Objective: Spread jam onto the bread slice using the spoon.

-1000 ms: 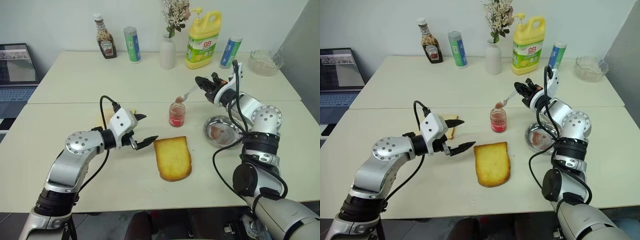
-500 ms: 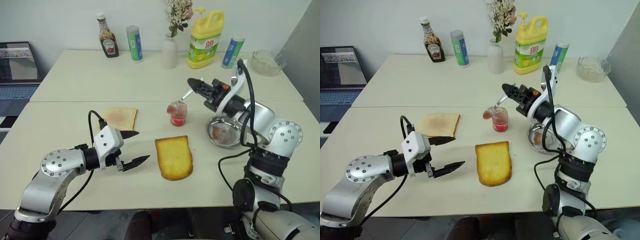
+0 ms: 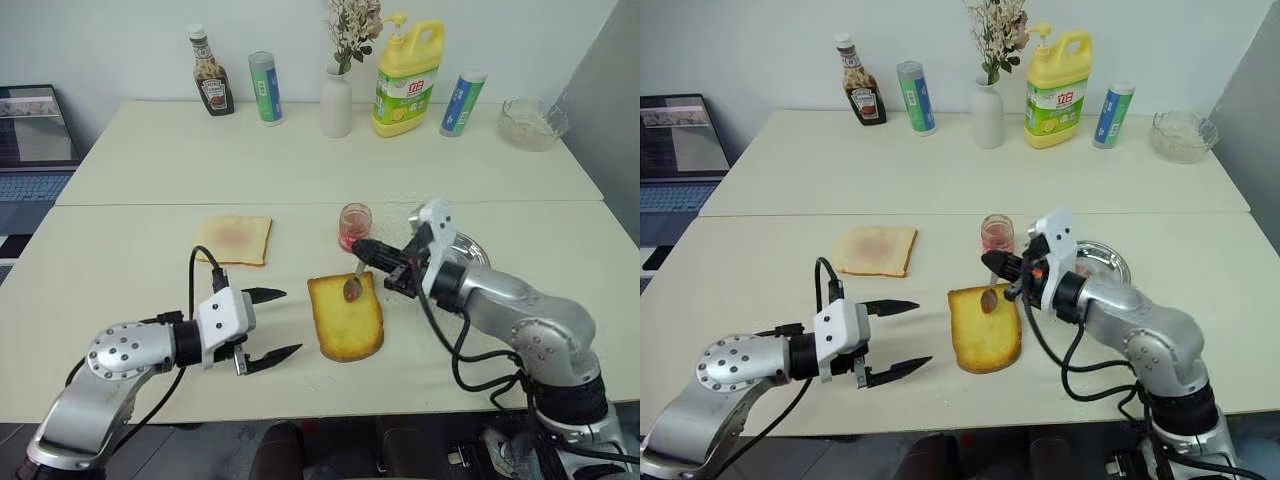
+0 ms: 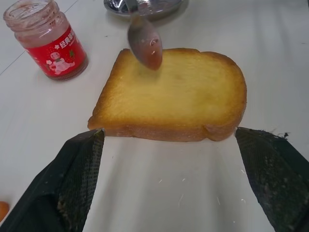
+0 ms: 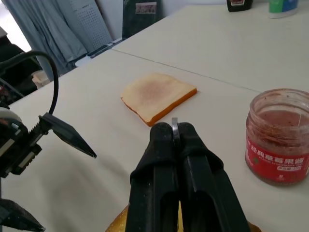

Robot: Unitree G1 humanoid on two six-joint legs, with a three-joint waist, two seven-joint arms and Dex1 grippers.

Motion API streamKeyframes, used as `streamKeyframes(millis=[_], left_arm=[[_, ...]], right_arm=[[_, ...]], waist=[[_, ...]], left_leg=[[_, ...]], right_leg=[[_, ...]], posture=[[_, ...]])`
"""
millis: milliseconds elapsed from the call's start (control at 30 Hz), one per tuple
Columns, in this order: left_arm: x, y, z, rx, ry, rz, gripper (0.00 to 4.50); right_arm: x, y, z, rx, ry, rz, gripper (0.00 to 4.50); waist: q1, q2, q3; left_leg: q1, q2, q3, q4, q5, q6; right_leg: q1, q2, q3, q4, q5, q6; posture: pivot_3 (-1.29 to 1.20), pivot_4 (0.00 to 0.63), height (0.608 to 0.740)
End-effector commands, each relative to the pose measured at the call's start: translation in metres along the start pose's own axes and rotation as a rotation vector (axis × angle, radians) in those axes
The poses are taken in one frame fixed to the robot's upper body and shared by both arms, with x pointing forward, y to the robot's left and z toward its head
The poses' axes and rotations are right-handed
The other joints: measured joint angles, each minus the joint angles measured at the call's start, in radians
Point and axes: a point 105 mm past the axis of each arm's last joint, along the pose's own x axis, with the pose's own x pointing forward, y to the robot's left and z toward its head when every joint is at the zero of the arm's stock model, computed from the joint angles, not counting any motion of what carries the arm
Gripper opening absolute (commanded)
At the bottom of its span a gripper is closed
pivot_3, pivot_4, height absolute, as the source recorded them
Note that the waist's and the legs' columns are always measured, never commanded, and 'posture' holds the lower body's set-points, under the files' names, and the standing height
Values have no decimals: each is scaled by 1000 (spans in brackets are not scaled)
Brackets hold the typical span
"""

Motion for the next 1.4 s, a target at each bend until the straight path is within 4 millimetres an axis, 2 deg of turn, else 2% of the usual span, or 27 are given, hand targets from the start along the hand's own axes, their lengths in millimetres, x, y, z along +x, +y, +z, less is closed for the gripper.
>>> streamKeyframes(millis=[33,367,1033,1133,1267,1400], left_arm=[[2,-3,8,35,-27,-13,4500],[7,-1,7,40,-26,-20,4500],[13,4,7,59,-30,-32,4500],[13,4,8,62,-30,-29,4500],[13,5,9,62,-30,-20,4500],[12,7,7,61,-25,-6,4500]], right_arm=[[-1,13,16,-156,-91,51,11],[-1,27,25,-332,-131,145,11],[-11,43,11,-503,-103,280,11],[-11,37,10,-431,-119,247,11],[-12,9,13,-136,-156,98,11],[-19,-11,-7,50,-102,5,11]], waist=[[1,0,0],[3,0,0],[6,0,0],[6,-1,0],[6,-1,-1],[11,-2,-1]], left_leg=[[0,0,0,0,0,0],[2,0,-1,1,0,0],[4,0,-2,2,0,0],[4,0,-2,2,0,0],[5,0,-4,2,0,0],[6,-1,-4,3,0,0]], right_leg=[[0,0,0,0,0,0],[3,0,-1,0,0,0],[5,0,-1,1,0,0],[6,0,-2,1,0,0],[7,0,-3,1,0,0],[8,-1,-3,2,0,0]], posture=[[0,150,740],[0,150,740],[0,150,740],[0,150,740],[0,150,740],[0,150,740]])
